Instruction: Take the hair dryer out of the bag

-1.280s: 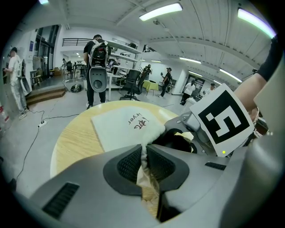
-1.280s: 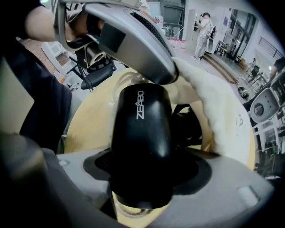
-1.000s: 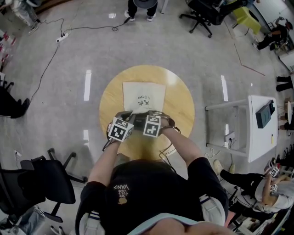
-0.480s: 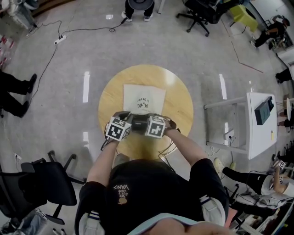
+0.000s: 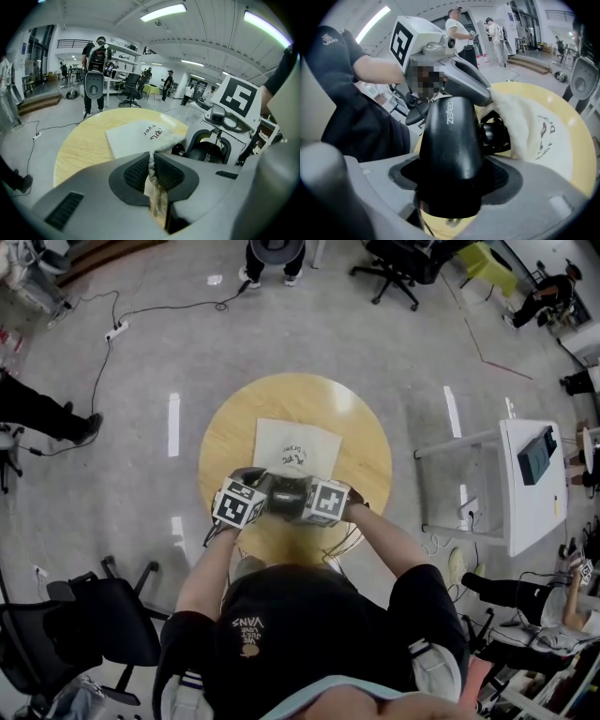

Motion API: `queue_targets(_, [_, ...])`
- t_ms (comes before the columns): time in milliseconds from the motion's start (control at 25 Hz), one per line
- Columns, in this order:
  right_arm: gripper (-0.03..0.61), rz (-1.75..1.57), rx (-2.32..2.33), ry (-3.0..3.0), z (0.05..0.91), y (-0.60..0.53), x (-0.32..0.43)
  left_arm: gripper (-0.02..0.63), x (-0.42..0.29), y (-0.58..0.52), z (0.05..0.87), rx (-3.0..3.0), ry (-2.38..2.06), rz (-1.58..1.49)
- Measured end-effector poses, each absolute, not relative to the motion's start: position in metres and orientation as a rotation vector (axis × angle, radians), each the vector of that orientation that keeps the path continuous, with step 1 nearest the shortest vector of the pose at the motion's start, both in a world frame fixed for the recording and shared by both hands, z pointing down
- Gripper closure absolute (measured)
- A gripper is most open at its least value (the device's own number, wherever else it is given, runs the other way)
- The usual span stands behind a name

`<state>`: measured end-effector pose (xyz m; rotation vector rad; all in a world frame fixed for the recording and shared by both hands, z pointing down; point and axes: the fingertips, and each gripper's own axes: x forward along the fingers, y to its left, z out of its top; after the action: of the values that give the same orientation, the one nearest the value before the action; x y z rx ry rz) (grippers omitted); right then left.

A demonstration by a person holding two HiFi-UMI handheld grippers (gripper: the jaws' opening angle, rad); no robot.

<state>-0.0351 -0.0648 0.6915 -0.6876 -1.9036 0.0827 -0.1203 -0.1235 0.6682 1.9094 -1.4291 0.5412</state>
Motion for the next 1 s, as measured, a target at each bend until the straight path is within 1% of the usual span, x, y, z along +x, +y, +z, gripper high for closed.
queue_targets(120, [0.229, 0.123, -0.706, -1.92, 0.686, -0.065, -0.034, 0.574, -0.117, -0.123, 0.664, 1.958, -1.401, 0.605])
queue_targets(280, [0.229, 0.138, -0.728, -1.917, 0.681, -0.063, -0.03, 0.575, -0.111, -0.119, 0.667, 2.019, -1.366, 0.786])
queue_targets(440, [0.229, 0.157, -0.763, -1.924, 0.675, -0.053, -0.027, 0.577, -0.116, -0.119, 0.675, 1.999, -1.372, 0.851])
queue_targets(1000, [0.229, 0.294, -0.827, -2.004, 0.646, -0.015, -0.023, 0.577, -0.133, -0.133, 0.685, 1.935, -1.407, 0.758])
